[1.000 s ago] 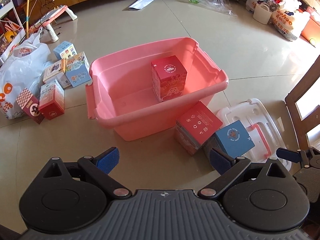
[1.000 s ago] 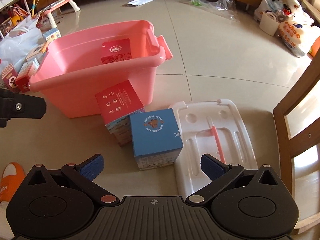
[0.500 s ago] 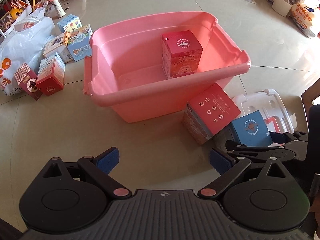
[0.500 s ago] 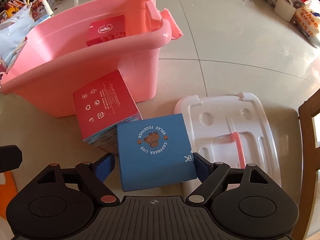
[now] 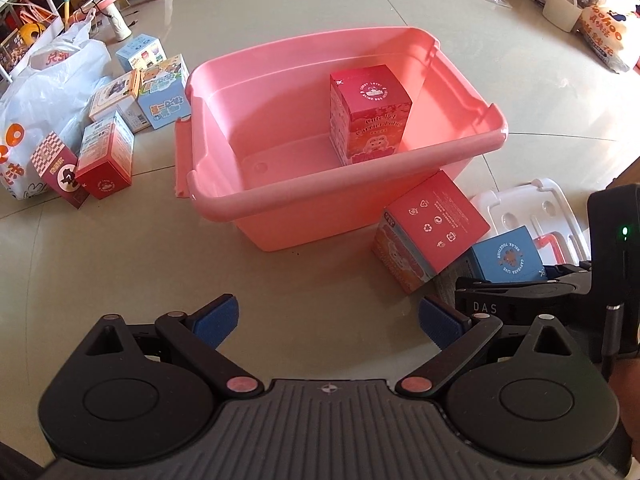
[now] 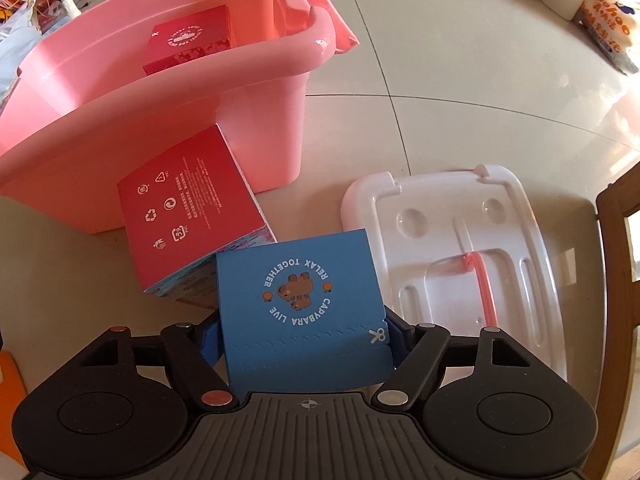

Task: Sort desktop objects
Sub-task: 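Grasp the blue Capybara box with the right tool and lift it, then carry the blue box into the pink tub and open the right tool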

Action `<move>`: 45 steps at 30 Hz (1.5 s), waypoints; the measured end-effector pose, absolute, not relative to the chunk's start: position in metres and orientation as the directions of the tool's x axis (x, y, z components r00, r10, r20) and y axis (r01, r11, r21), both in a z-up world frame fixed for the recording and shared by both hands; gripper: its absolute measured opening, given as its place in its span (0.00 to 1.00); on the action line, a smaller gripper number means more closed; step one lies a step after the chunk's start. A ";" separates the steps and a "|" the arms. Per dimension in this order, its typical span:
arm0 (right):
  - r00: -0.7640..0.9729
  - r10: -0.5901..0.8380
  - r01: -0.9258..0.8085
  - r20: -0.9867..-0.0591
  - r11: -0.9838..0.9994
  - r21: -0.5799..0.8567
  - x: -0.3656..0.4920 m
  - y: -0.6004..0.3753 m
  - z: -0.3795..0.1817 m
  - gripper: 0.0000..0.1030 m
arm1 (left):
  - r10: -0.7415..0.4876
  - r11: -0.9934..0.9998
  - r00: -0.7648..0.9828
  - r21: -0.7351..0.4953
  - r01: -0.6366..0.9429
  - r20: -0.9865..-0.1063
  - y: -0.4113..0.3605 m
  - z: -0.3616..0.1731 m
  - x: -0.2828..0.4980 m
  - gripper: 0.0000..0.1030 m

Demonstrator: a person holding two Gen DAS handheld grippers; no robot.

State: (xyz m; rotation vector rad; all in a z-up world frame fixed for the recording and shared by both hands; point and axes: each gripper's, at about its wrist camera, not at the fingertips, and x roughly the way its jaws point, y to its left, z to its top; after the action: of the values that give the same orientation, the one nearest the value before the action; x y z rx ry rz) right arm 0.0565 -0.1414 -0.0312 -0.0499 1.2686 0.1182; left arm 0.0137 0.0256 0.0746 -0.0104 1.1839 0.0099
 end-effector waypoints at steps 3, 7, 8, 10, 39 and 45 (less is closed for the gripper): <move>0.290 0.055 -0.091 -0.956 0.995 0.030 0.051 -0.146 -0.026 0.67 | 0.003 1.000 0.381 0.000 -0.006 -0.925 0.026 0.078 0.010 0.96; 0.298 0.054 -0.066 -0.953 0.997 0.036 0.041 -0.155 -0.014 0.67 | 0.000 1.000 0.380 -0.008 -0.017 -0.925 0.028 0.082 0.006 0.96; 0.302 0.051 -0.065 -0.952 0.997 0.033 0.038 -0.156 -0.009 0.67 | -0.001 1.000 0.380 -0.008 -0.017 -0.925 0.027 0.083 0.004 0.96; 0.317 0.049 -0.071 -0.947 0.997 0.028 0.032 -0.158 0.001 0.67 | 0.000 1.000 0.383 -0.004 -0.011 -0.924 0.026 0.084 0.000 0.96; 0.519 0.066 -0.149 -0.852 0.989 -0.014 0.020 -0.142 0.180 0.65 | -0.030 0.999 0.426 -0.037 -0.009 -0.904 0.043 0.106 -0.039 0.96; 0.523 0.091 -0.191 -0.848 0.981 -0.012 0.046 -0.118 0.191 0.65 | -0.026 0.999 0.425 -0.038 -0.019 -0.905 0.050 0.101 -0.034 0.96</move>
State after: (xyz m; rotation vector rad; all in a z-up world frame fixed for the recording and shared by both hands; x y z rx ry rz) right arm 0.0464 -0.1175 0.1908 -0.1085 1.0071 0.1696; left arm -0.0338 0.0500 0.1013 -0.0447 1.1321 -0.0042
